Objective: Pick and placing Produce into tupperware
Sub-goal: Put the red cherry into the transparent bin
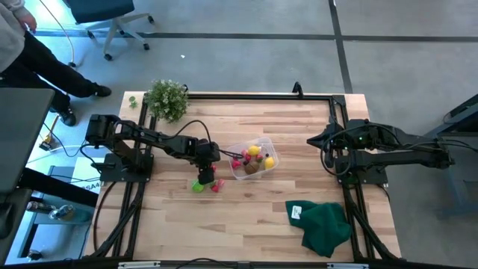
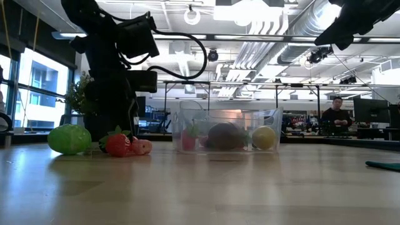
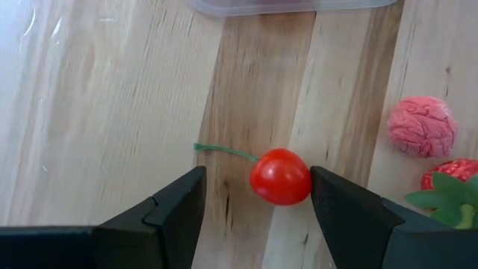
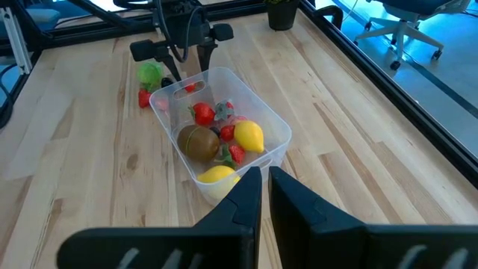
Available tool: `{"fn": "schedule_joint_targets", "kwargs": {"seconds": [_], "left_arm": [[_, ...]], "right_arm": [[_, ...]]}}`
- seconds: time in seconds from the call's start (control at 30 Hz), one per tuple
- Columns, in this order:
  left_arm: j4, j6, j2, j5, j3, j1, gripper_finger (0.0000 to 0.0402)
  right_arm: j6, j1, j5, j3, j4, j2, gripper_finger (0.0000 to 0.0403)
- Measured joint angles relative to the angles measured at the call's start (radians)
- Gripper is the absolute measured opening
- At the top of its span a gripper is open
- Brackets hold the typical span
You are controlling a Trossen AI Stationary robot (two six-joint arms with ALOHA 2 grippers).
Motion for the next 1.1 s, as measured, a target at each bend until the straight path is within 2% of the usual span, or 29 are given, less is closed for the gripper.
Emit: {"fn": "schedule_joint_targets", "kwargs": {"seconds": [1.1], "left_arm": [[0.002, -0.007, 0.000, 0.006, 0.000, 0.000, 0.0225]], "right_arm": [[0.000, 0.000, 0.000, 0.000, 0.000, 0.000, 0.0019]]}}
